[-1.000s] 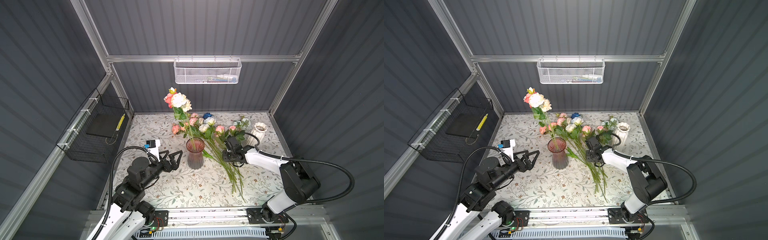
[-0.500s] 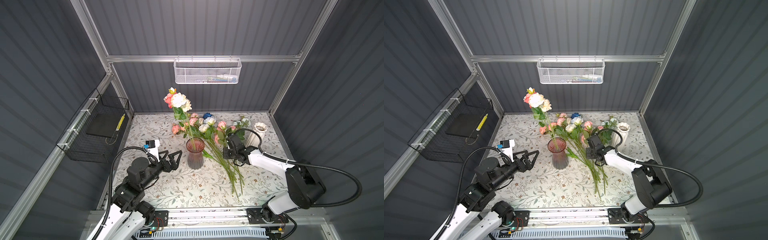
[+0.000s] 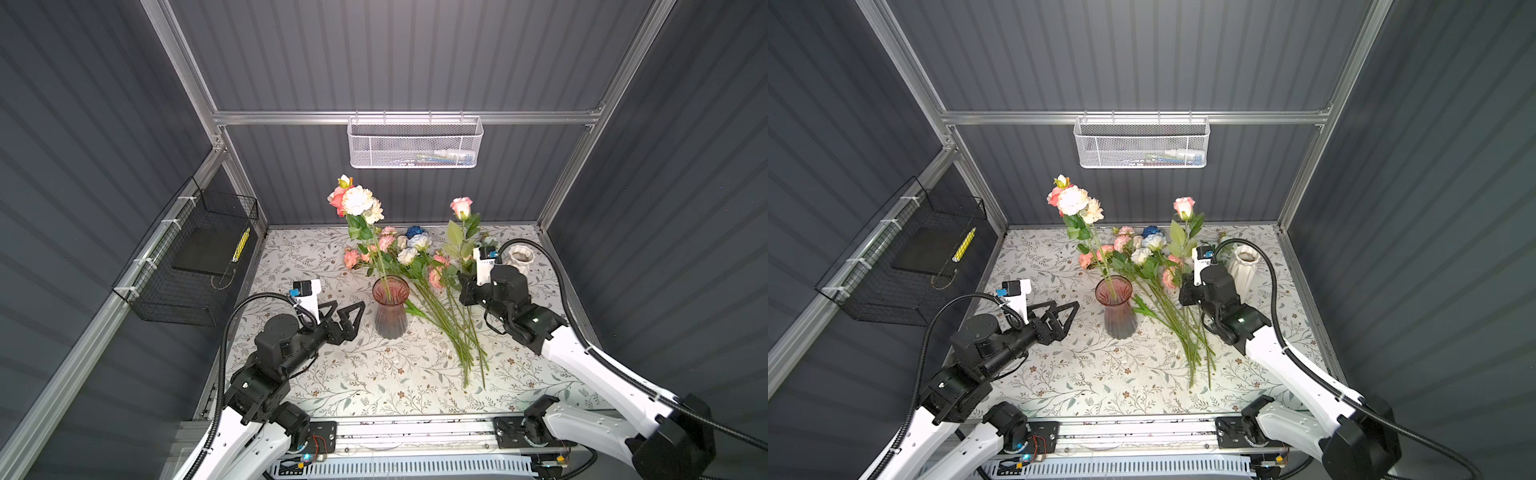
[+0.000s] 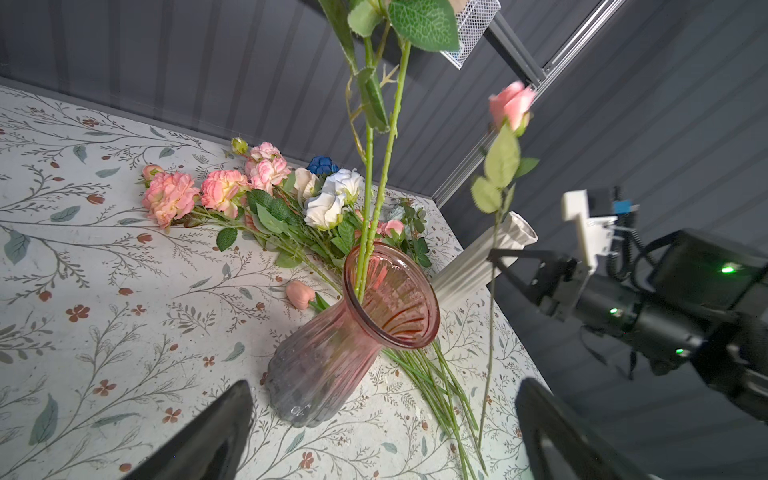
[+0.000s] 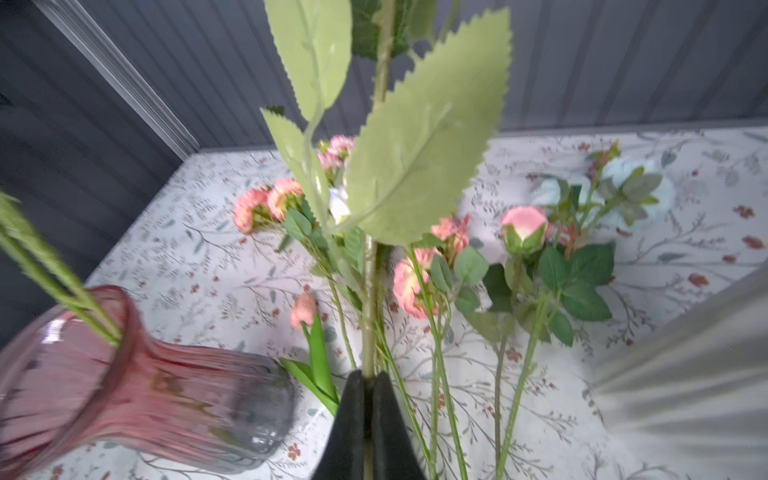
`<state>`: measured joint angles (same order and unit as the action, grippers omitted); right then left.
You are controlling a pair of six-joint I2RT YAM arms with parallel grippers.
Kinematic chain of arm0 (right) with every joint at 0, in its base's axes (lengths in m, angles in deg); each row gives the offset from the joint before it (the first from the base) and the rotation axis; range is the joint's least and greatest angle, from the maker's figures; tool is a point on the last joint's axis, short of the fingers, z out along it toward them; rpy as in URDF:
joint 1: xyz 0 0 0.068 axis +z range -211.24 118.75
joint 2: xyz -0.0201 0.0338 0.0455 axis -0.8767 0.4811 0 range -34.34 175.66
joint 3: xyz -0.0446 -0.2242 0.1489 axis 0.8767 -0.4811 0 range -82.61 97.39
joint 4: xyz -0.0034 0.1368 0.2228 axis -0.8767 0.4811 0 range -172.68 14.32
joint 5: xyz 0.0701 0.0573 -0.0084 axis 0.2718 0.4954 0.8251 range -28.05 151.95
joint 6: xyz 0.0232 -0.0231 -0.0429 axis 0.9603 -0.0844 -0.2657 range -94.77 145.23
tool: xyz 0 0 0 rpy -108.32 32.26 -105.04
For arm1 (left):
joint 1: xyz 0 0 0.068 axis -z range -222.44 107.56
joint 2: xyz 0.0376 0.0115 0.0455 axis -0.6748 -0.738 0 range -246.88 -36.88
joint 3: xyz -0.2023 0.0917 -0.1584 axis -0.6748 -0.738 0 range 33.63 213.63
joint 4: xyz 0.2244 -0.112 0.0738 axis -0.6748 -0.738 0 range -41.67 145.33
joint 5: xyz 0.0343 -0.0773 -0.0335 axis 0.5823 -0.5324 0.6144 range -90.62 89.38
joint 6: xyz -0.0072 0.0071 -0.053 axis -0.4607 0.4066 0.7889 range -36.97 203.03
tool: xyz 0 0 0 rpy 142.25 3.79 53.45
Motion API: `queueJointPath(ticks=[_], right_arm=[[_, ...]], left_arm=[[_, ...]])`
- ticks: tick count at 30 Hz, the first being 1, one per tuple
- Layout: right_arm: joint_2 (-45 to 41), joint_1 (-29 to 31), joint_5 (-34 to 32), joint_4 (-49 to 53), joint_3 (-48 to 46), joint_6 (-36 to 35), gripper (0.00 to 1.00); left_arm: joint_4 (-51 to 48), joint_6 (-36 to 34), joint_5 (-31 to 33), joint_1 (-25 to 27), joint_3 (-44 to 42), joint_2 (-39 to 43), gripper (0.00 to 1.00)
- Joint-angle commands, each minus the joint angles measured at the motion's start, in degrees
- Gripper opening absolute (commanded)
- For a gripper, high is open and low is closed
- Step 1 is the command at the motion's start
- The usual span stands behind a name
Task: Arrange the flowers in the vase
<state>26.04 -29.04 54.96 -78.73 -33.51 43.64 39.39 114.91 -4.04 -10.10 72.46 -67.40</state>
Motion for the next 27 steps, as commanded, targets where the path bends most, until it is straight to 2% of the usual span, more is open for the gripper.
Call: queueJointPath(ticks=[1,8,14,19,22,27], right_arm=[[-2.5,3.2,1.0,-4.5,6.3,-2.5,0.00],[3.3,14.1,1.8,-14.5,22.2,-9.4,0.00],[13.0,17.5,5.8,-20.2,35.4,-12.5,0.00],[20.0,17.8,6.0,-28.6,36.6,-13.3,0.00],[23.4,17.9,4.4,-33.5,34.3,-13.8,0.00],[25.6,18.3,3.8,-36.3,28.3,-11.8,0.00]], left_arm=[[-1.2,-2.2,-1.1,0.3,2.3,0.0,1.00],[-2.2,-2.5,-0.4,0.3,2.8,0.6,1.00],[-3.1,-2.5,0.0,0.3,3.2,1.1,1.00],[-3.8,-2.8,0.0,0.3,3.5,1.2,1.00],[-4.1,-2.8,0.0,0.3,3.5,1.4,1.00],[-3.7,-2.6,-0.3,0.2,3.2,1.9,1.00]])
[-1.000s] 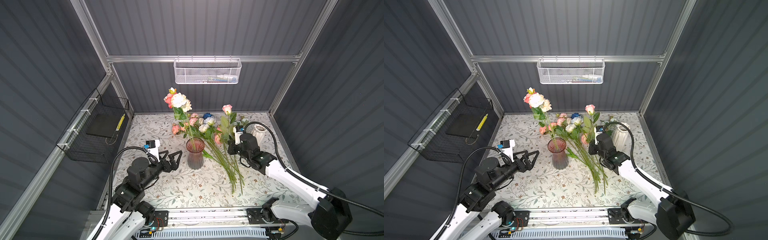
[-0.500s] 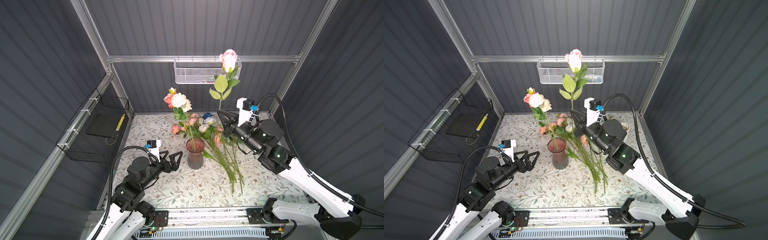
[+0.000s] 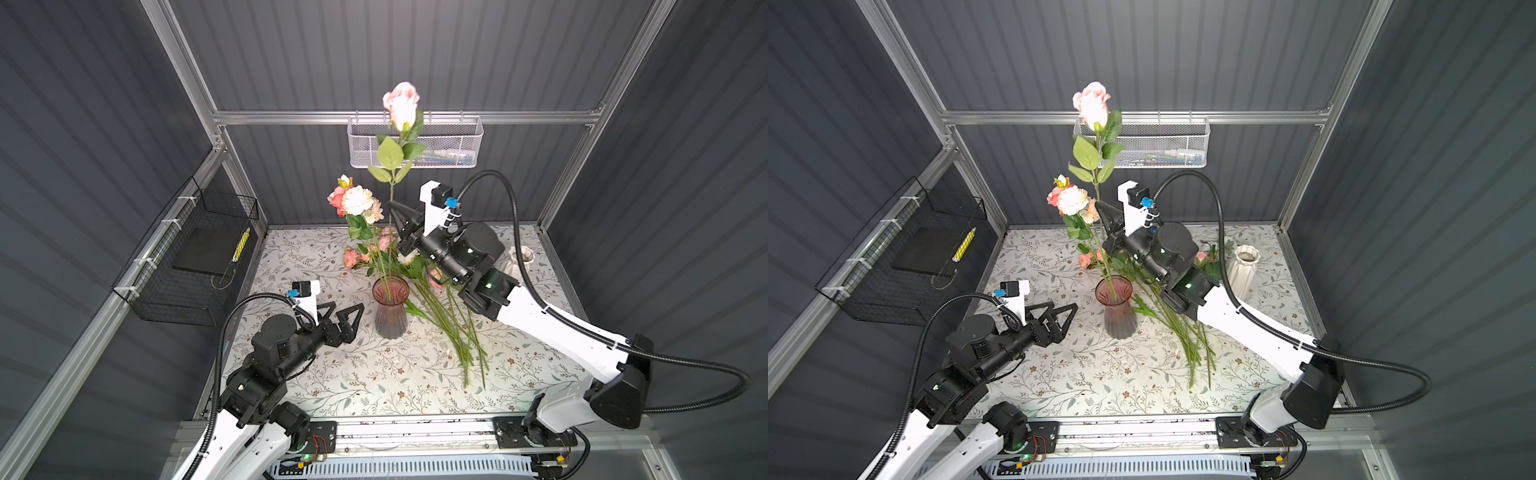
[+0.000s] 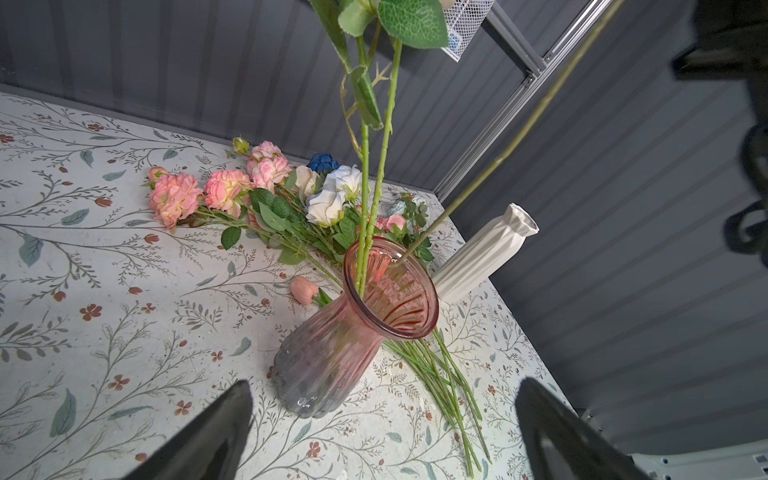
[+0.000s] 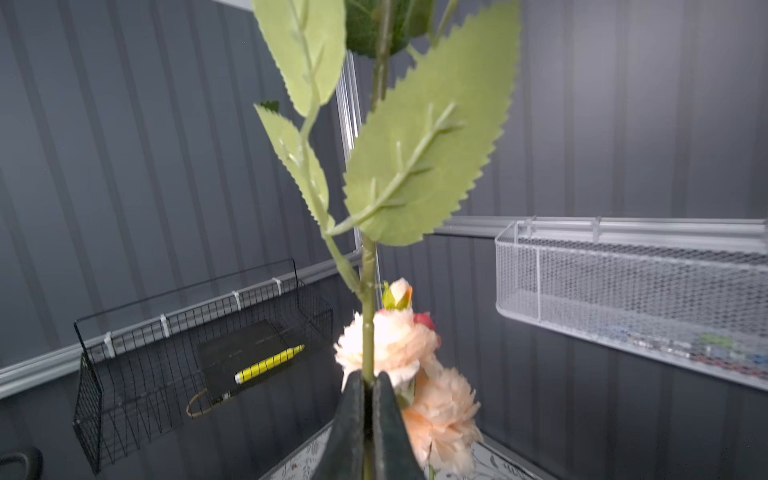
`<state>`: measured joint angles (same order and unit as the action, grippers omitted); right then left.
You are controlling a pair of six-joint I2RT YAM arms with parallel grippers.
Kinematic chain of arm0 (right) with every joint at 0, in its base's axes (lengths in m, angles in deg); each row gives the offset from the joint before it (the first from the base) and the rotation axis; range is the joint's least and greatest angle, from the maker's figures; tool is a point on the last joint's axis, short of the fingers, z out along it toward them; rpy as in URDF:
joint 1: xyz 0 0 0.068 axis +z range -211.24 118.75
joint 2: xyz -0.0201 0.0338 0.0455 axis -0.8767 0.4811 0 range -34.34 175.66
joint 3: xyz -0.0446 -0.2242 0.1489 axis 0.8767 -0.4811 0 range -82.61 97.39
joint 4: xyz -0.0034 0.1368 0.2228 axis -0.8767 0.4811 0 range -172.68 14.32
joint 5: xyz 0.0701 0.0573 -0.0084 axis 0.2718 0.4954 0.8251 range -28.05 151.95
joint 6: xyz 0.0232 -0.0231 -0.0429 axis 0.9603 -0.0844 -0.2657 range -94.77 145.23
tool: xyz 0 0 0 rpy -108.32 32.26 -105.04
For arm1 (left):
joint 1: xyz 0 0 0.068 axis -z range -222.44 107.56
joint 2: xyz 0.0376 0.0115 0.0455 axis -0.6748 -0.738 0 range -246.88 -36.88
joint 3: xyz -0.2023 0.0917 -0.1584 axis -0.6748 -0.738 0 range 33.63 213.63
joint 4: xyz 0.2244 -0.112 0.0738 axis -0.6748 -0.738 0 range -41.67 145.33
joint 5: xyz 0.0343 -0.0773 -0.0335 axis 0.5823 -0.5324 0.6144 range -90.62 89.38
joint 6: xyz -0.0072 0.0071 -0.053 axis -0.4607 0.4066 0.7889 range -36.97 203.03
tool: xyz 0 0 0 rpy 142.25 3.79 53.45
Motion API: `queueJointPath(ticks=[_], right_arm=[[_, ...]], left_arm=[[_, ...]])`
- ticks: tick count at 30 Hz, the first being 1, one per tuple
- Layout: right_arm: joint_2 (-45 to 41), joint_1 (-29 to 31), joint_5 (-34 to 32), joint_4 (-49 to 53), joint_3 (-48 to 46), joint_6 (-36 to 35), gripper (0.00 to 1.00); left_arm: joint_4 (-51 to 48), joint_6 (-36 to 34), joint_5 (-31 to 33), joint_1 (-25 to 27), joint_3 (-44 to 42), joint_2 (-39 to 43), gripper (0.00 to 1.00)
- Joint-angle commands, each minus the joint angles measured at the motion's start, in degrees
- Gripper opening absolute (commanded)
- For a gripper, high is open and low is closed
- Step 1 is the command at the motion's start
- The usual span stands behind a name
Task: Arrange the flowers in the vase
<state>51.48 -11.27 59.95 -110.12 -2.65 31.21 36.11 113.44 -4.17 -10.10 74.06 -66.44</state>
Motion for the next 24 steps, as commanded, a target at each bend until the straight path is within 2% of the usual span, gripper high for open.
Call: queueJointPath(ticks=[1,4,7,9,12,17,20,24], right_arm=[[0.1,0.6,-1.1,-5.3,-4.3,1.3,0.00],[0.0,1.4,-1.5,-5.4,-8.6,2.8,0.00],[-0.3,1.7,-1.8,-3.9,-11.9,4.9,0.05],[-1.2,1.8,-1.5,-1.7,-13.2,6.4,0.14],[-3.5,1.8,-0.7,1.2,-14.5,7.4,0.34],[-8.2,1.7,-0.2,6.4,-15.9,8.8,0.59],[-11.6,1.9,0.0,8.5,-17.8,10.0,0.69],[-16.8,1.9,-0.6,12.6,-21.0,11.3,0.75]], left_arm=[[-0.3,-1.1,-0.3,0.2,1.6,0.8,1.00],[-0.1,-1.2,-0.5,0.2,1.5,0.5,1.00],[0.5,-1.4,-0.8,0.2,1.5,0.2,1.00],[0.7,-1.3,-1.0,0.2,1.4,0.0,1.00],[1.0,-1.1,-1.3,0.3,1.4,-0.2,1.00],[1.5,-0.8,-1.4,0.2,1.1,-0.1,1.00],[1.6,-0.9,-1.5,0.2,1.2,-0.2,1.00],[2.0,-0.8,-1.5,0.2,0.8,0.3,1.00]])
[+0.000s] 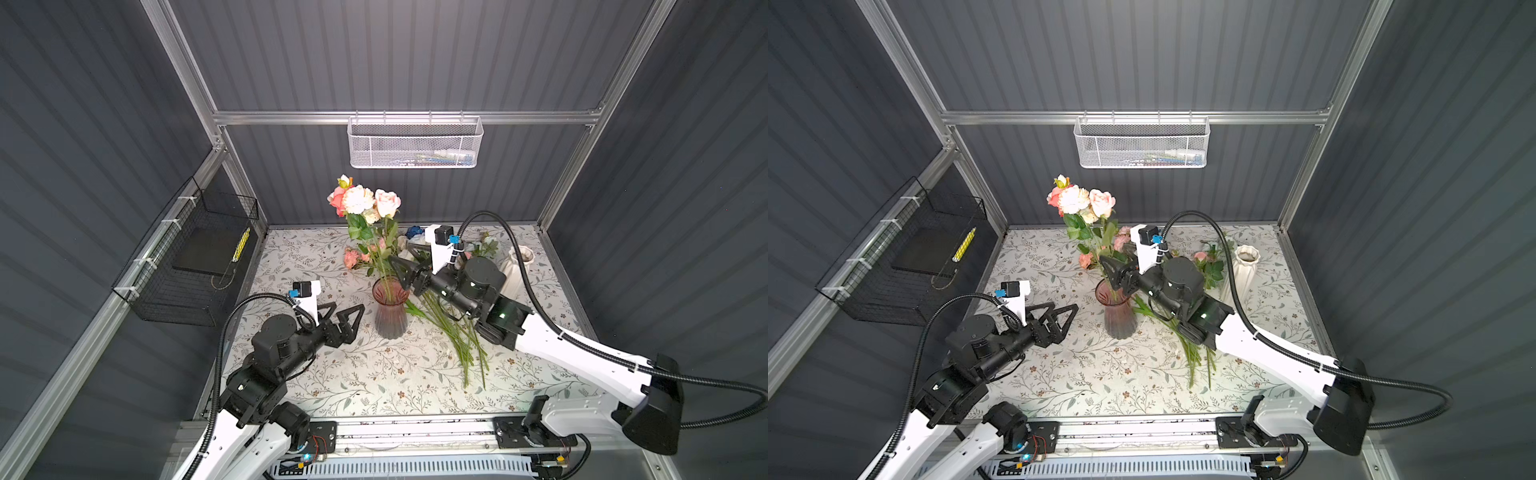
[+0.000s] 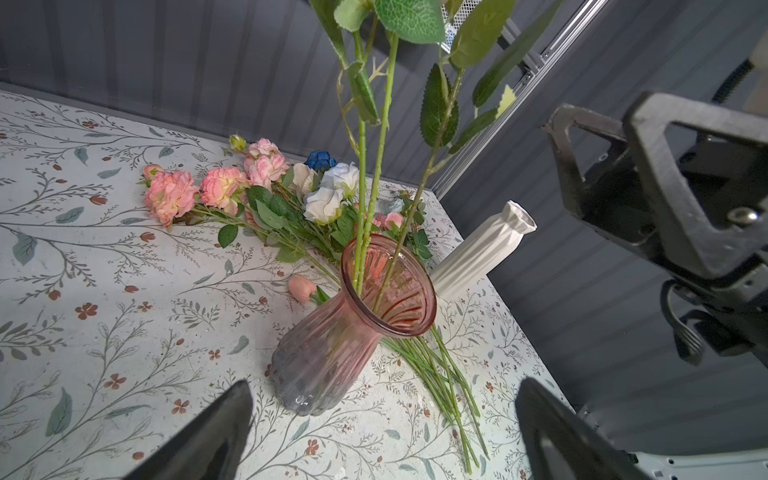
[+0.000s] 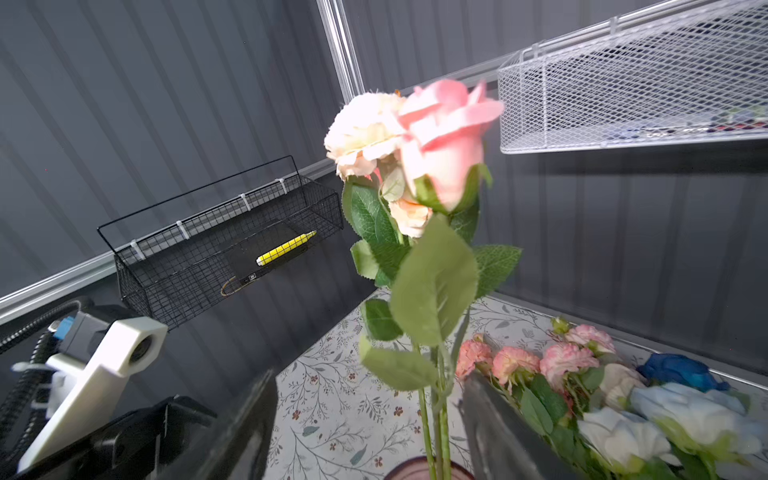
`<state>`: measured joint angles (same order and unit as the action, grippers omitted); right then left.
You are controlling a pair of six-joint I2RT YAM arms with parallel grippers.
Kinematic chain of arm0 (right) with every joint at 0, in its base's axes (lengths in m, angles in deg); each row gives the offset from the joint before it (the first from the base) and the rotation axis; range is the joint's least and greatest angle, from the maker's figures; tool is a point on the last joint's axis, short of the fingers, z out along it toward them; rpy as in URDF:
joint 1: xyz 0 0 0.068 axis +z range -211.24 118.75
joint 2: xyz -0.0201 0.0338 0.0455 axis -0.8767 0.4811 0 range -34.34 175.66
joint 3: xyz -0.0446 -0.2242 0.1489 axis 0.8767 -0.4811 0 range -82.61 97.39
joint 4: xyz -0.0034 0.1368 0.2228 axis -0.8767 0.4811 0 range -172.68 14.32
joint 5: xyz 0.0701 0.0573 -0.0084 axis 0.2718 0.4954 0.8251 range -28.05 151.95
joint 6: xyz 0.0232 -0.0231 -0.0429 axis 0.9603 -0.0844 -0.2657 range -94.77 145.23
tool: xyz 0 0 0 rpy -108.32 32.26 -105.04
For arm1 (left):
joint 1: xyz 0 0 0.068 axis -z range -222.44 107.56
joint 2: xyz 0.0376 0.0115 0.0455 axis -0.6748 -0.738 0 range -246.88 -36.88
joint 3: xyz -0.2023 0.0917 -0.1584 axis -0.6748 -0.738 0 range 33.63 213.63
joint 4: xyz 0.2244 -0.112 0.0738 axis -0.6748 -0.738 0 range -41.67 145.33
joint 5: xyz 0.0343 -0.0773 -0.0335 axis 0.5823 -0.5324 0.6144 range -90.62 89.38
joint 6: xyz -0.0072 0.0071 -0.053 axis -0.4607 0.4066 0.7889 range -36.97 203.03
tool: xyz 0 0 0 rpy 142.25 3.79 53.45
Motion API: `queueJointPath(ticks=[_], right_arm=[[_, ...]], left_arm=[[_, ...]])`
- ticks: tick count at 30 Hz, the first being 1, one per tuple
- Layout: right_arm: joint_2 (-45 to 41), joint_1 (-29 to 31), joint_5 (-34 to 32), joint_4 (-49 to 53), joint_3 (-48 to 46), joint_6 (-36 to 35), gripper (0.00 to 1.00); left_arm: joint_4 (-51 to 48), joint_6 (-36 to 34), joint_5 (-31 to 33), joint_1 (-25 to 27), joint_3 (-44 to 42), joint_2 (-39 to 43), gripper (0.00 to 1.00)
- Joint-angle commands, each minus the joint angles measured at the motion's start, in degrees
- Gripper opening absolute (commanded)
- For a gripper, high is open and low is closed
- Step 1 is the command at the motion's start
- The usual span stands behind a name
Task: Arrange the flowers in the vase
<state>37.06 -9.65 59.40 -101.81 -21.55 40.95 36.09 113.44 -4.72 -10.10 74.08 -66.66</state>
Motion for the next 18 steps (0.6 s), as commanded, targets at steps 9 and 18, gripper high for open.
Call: queueJointPath(ticks=[9,18], right_arm=[[-14.4,-1.3,-7.0,19.6,-10.4,3.8,0.70],[-0.6,-12.7,-2.1,32.1,-12.0,9.5,0.50]], left_arm=[[1.9,-0.2,-0.6,0.2,0.3,1.5,1.00],[2.2,0.5,-0.8,0.2,-1.0,1.3,1.00]])
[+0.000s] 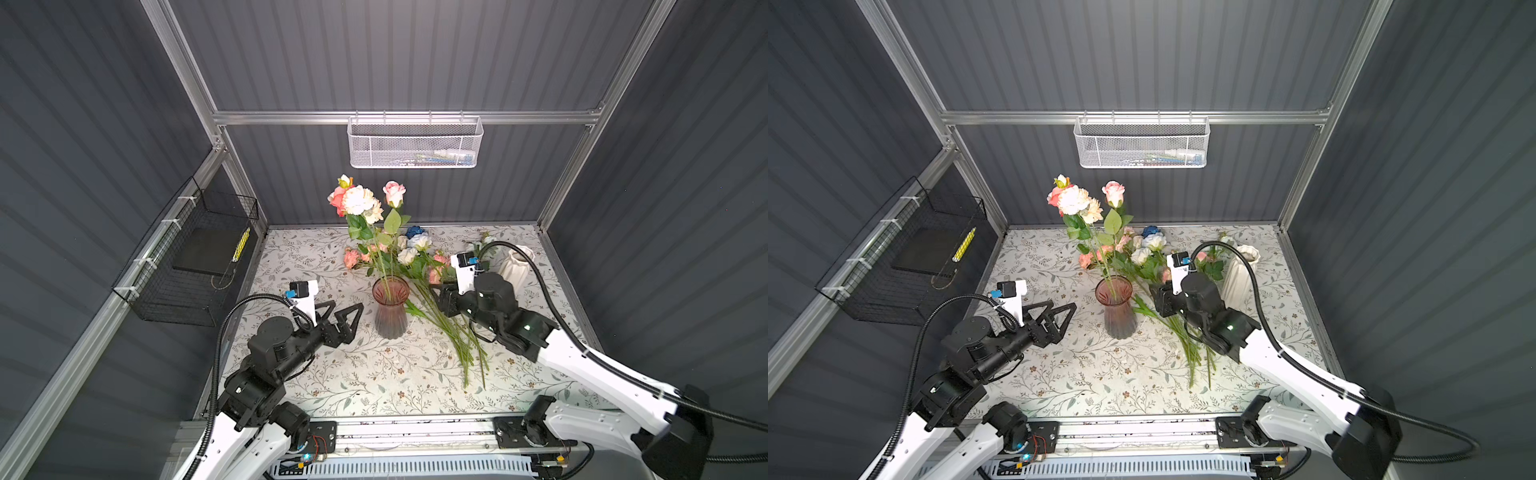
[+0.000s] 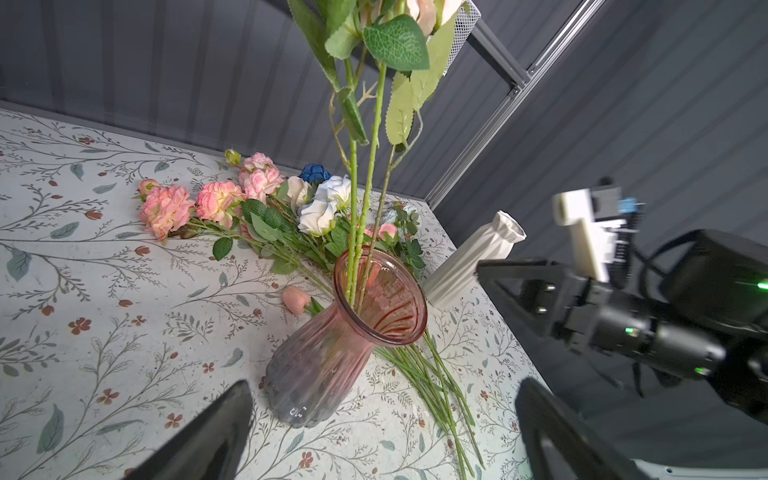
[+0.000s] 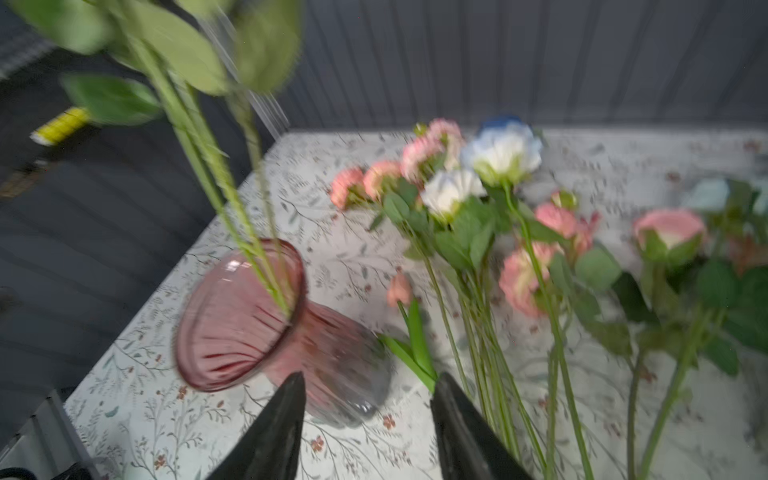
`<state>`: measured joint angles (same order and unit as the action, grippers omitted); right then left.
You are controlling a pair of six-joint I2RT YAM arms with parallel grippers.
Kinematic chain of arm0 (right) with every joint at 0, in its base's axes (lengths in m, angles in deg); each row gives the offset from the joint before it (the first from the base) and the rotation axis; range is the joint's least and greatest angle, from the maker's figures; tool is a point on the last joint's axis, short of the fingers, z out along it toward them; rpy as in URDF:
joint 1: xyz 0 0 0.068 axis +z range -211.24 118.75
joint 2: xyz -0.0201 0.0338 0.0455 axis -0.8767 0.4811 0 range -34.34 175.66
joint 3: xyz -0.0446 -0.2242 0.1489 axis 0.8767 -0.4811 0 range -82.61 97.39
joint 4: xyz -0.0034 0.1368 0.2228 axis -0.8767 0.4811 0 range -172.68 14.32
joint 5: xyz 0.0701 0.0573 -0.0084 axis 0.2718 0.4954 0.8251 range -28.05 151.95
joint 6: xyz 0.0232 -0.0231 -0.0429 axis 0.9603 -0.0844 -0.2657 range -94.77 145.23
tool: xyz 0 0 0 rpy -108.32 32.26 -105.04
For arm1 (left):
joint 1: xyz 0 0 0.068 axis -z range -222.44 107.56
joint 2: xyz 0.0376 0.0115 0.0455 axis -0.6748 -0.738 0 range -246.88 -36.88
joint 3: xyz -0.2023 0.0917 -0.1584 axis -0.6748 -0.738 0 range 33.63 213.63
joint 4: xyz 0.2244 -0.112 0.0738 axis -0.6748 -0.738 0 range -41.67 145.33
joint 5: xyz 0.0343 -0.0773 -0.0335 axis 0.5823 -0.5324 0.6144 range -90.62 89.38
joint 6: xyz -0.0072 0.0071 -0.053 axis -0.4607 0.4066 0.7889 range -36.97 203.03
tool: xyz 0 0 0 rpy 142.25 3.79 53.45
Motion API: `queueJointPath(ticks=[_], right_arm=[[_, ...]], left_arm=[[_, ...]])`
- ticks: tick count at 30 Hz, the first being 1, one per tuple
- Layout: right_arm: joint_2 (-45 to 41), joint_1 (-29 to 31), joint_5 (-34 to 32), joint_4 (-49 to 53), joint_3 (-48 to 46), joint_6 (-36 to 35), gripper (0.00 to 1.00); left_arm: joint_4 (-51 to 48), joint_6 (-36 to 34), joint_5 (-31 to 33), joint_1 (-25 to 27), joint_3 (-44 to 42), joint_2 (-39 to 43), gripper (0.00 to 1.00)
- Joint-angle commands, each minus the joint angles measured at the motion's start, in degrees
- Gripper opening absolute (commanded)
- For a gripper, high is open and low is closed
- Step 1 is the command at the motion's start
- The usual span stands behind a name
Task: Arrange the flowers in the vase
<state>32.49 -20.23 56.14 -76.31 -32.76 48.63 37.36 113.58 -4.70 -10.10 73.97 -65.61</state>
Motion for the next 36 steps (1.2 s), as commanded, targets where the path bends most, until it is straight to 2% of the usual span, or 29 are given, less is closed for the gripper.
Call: queueJointPath(ticks=[1,3,7,13,21,27,31,36], right_arm=[[6.4,-3.2,0.4,7.6,0.0,1.9,0.49],[10.7,-5.2,0.2,8.8,1.4,1.2,0.48],[20.9,-8.7,-4.6,14.1,6.7,-0.4,0.43],[28.7,-9.5,-11.5,18.0,10.7,-3.1,0.38],[31.2,-9.8,-14.7,18.1,10.2,-3.8,0.31],[33.7,-10.2,-13.9,17.2,10.8,-5.0,0.26],[33.5,-10.2,-12.6,16.3,10.3,-6.6,0.17],[28.5,-10.2,-10.7,10.6,7.3,-8.7,0.06]], left_arm=[[0.7,0.5,-0.8,0.2,-0.8,0.3,1.00],[0.5,0.4,-0.8,0.2,-0.9,0.5,1.00],[-0.2,0.4,-0.7,0.2,-0.9,0.9,1.00],[-0.5,0.3,-0.5,0.2,-1.3,1.4,1.00],[0.4,0.3,-0.7,0.2,-2.0,0.7,1.00],[0.5,0.5,-0.8,0.2,-2.0,0.8,1.00],[0.0,0.3,-0.6,0.2,-1.9,0.9,1.00],[0.1,0.3,-0.6,0.2,-1.8,0.8,1.00]])
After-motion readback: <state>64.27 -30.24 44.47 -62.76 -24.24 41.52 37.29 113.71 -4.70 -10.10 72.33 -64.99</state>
